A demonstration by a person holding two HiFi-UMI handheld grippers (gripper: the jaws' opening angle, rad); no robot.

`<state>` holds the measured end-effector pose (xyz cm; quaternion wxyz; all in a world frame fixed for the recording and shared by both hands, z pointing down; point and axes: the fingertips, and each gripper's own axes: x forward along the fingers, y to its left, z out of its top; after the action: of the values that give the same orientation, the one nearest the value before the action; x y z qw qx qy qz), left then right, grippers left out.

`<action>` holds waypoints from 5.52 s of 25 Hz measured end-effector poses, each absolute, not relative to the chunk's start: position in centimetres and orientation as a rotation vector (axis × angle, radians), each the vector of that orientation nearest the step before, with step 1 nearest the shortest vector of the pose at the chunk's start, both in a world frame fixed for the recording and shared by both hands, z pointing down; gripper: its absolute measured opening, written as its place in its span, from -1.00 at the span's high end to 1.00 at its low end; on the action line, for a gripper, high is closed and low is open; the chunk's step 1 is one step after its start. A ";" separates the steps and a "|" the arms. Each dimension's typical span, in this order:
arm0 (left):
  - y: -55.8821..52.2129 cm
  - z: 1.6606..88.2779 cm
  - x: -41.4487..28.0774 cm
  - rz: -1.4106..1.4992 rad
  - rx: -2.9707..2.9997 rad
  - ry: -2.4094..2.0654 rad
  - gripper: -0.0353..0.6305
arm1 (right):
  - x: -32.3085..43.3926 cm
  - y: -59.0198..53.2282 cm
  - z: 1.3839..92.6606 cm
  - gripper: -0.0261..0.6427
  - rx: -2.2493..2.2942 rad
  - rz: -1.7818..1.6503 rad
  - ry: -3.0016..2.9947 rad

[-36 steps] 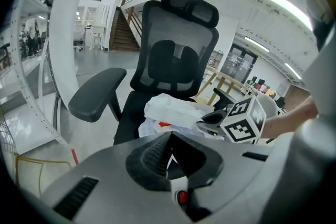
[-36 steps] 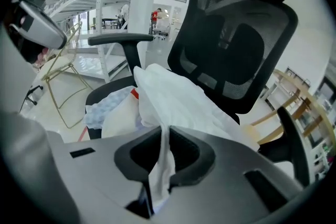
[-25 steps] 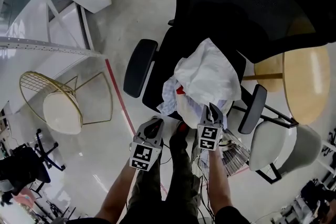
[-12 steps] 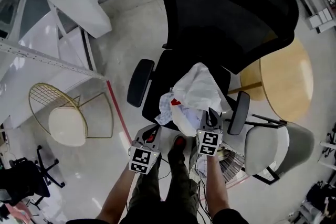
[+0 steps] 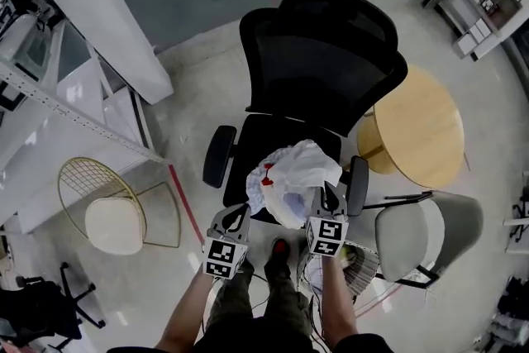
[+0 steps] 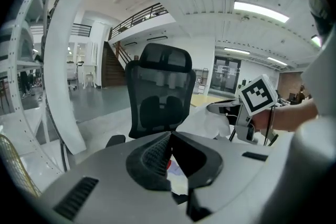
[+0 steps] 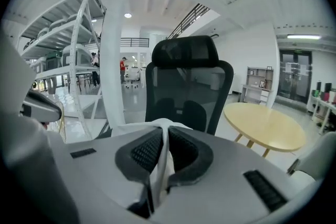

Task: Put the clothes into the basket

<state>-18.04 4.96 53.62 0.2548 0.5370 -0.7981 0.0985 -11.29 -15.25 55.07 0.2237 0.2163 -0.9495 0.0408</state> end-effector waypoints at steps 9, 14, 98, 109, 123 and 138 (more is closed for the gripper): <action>5.7 46.6 -17.7 0.256 1.546 -2.235 0.88 | -8.9 -12.9 43.5 0.80 0.670 0.060 -2.776; 5.7 43.2 -17.3 0.263 1.648 -2.240 0.88 | -6.5 -11.2 39.7 0.80 0.767 0.055 -2.813; -0.3 70.8 25.2 0.693 2.002 -1.304 0.88 | 42.9 -3.3 80.2 0.81 1.352 0.747 -2.015; -1.3 68.8 25.0 0.659 1.999 -1.319 0.88 | 42.2 -3.6 78.5 0.05 1.356 0.832 -2.096; -5.2 59.0 22.3 0.576 2.103 -1.450 0.88 | 40.0 -7.9 66.6 0.06 1.403 0.684 -2.235; -6.5 45.1 16.8 0.415 2.200 -1.633 0.88 | 32.4 -10.2 49.4 0.61 1.342 0.485 -2.451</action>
<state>16.81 -6.45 45.11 0.1842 0.7803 -0.5793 0.1473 32.40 -10.19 49.43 0.1521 0.4676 -0.8542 0.1691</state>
